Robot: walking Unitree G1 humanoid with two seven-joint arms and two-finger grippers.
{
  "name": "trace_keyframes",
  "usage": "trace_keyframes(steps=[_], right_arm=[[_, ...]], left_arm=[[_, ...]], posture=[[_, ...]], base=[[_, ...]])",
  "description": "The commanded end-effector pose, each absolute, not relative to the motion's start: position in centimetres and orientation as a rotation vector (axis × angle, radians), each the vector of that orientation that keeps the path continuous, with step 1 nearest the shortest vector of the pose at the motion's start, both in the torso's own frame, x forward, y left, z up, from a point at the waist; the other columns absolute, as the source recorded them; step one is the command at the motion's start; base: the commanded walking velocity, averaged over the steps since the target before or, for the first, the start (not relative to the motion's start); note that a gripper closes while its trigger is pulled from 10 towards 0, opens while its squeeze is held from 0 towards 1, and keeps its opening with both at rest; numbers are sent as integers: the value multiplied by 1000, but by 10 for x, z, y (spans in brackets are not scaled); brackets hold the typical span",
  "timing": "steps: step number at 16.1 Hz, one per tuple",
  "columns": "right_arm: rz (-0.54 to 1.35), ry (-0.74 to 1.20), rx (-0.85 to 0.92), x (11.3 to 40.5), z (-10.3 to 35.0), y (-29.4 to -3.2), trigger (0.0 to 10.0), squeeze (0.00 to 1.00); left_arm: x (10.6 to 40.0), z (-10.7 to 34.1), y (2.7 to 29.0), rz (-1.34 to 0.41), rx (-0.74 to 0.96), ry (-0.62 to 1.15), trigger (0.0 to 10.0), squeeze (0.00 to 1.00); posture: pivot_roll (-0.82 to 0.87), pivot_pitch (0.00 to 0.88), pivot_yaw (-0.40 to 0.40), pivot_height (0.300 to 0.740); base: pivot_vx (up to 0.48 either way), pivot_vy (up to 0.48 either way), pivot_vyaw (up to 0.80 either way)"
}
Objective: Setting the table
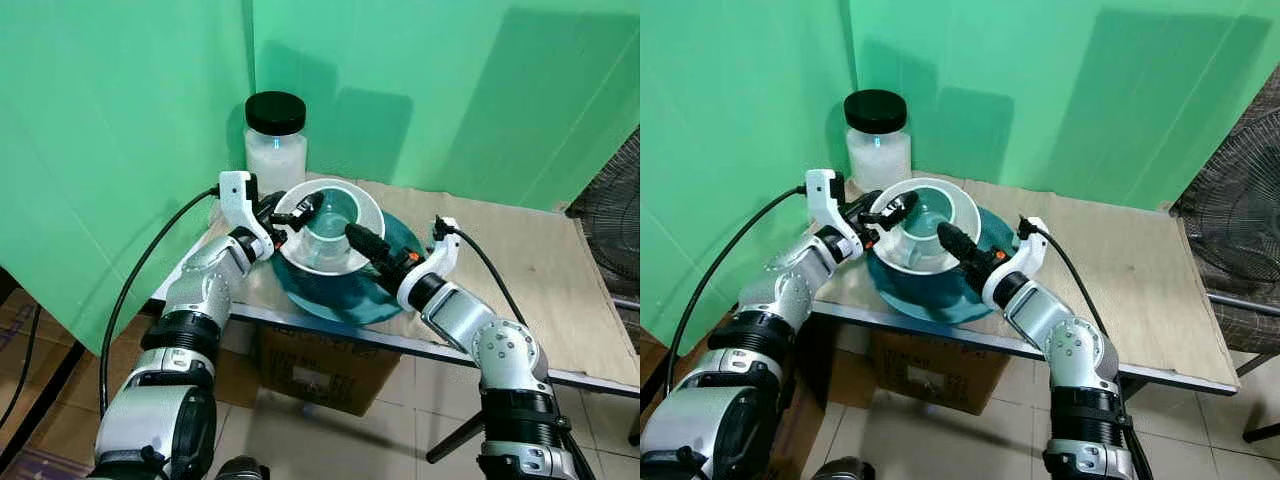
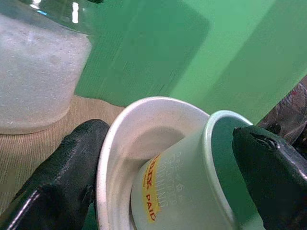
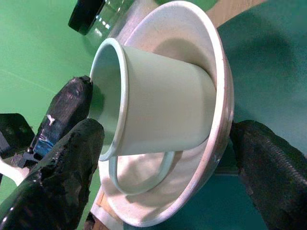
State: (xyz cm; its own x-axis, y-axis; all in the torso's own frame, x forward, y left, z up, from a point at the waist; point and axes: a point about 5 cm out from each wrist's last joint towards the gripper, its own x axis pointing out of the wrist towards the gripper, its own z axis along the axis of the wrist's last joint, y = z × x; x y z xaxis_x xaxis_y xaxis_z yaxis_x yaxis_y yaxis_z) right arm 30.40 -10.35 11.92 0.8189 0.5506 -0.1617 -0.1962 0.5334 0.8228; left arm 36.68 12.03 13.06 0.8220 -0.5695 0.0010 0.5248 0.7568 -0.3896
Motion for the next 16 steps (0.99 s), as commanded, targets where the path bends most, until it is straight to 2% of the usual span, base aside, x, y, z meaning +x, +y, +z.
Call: trace_keyframes(steps=[1, 7, 10, 12, 16], right_arm=[[522, 377, 902, 310, 136, -98, 10000, 0], [487, 317, 897, 319, 147, -112, 10000, 0], [461, 288, 881, 323, 151, -122, 10000, 0], [396, 239, 863, 325, 156, -142, 10000, 0], [285, 143, 844, 327, 169, -175, 10000, 0]], left_arm=[[366, 136, 95, -710, -360, 130, 10000, 0], [373, 150, 79, -770, -319, 128, 10000, 0], [377, 161, 60, -822, -289, 126, 10000, 0], [379, 167, 38, -857, -268, 146, 10000, 0], [378, 173, 16, -877, -271, 159, 10000, 0]], posture=[[0, 0, -79, 740], [-5, 0, -69, 740], [-21, 0, -54, 740], [-52, 0, -24, 740], [-108, 0, 19, 740]], base=[[0, 0, 0], [0, 0, 0], [0, 0, 0], [0, 0, 0], [0, 0, 0]])
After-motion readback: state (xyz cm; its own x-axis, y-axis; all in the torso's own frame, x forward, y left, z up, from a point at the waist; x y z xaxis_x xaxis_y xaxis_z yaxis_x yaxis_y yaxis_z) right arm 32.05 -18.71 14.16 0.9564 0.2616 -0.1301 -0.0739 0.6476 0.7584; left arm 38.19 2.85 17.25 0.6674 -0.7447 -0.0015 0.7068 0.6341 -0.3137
